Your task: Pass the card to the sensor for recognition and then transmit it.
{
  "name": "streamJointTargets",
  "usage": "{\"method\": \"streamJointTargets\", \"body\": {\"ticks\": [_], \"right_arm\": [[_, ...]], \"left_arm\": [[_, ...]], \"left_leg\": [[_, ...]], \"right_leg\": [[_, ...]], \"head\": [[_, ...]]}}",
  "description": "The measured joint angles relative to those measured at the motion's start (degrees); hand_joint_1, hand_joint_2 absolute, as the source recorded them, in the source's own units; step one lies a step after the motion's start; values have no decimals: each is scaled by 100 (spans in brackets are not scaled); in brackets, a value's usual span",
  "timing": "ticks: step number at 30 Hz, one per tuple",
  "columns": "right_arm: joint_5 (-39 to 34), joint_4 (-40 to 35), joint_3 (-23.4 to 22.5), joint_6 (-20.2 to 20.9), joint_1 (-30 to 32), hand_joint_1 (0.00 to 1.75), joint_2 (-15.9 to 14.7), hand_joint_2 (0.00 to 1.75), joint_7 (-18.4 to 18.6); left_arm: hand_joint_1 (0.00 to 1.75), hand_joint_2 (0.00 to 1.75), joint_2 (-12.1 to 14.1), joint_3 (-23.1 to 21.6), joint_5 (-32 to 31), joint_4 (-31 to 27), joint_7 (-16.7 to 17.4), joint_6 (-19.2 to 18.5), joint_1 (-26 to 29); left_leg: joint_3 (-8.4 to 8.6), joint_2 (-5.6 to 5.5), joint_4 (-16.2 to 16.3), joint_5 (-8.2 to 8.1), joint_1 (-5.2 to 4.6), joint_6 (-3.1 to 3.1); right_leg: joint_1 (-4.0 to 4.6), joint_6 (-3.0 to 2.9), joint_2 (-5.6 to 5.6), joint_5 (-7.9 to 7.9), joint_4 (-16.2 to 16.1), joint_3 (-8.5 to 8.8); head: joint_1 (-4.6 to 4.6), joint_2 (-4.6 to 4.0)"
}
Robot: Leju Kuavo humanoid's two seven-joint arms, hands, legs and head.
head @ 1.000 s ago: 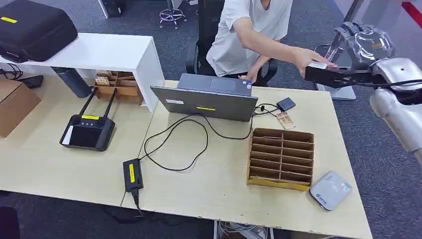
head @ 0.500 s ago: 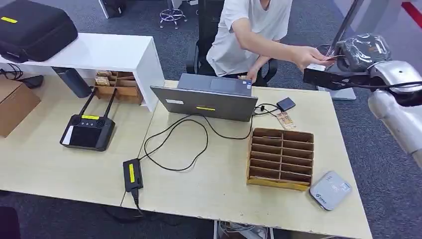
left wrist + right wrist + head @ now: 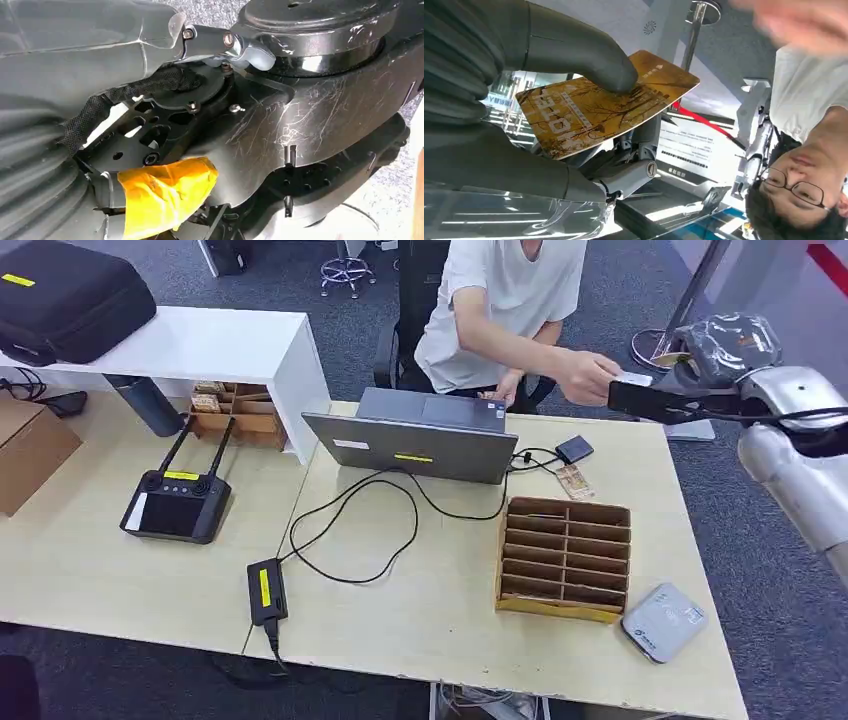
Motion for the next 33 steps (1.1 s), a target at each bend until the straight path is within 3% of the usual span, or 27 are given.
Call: {"method": "streamJointTargets", "body": {"ticks": [8, 14, 19, 25, 29, 33], "right_arm": [[81, -7, 0, 30, 1, 175, -11, 175, 11], [46, -39, 13, 339, 2, 175, -129, 175, 39], [-77, -206, 31, 542, 41, 175, -411, 175, 61], [138, -529, 28, 232, 413, 175, -835, 175, 356], [136, -815, 15, 607, 605, 175, -1163, 175, 388], [-302, -1253, 42, 1675, 635, 175, -1504, 175, 472]], "left_arm": [[0, 175, -9, 0, -2, -4, 105, -22, -1], [0, 175, -26, 11, -2, -4, 116, -26, 15], [0, 175, -35, 33, 0, -9, 41, 123, 21], [0, 175, -55, 33, 2, -175, -103, 590, 25], [0, 175, -55, 33, 2, -260, -119, 766, 30], [0, 175, -61, 33, 9, -275, -247, 881, 20]], "left_leg": [[0, 0, 0, 0, 0, 0], [0, 0, 2, 0, 0, 0], [-1, -1, 3, -1, 0, 1], [-4, -6, 5, -2, 0, 1], [-2, -5, 6, -2, -1, 1], [0, -3, 6, -2, -1, 1]], "right_leg": [[0, 0, 0, 0, 0, 0], [-1, 0, -1, 0, -1, 0], [-2, 0, -1, 0, -3, 0], [0, 1, -5, 0, -4, 1], [0, 1, -4, 1, -4, -1], [-1, 1, 2, 1, -4, -5]], "head": [[0, 0], [0, 0], [-2, 0], [0, 0], [0, 0], [-4, 0]]}}
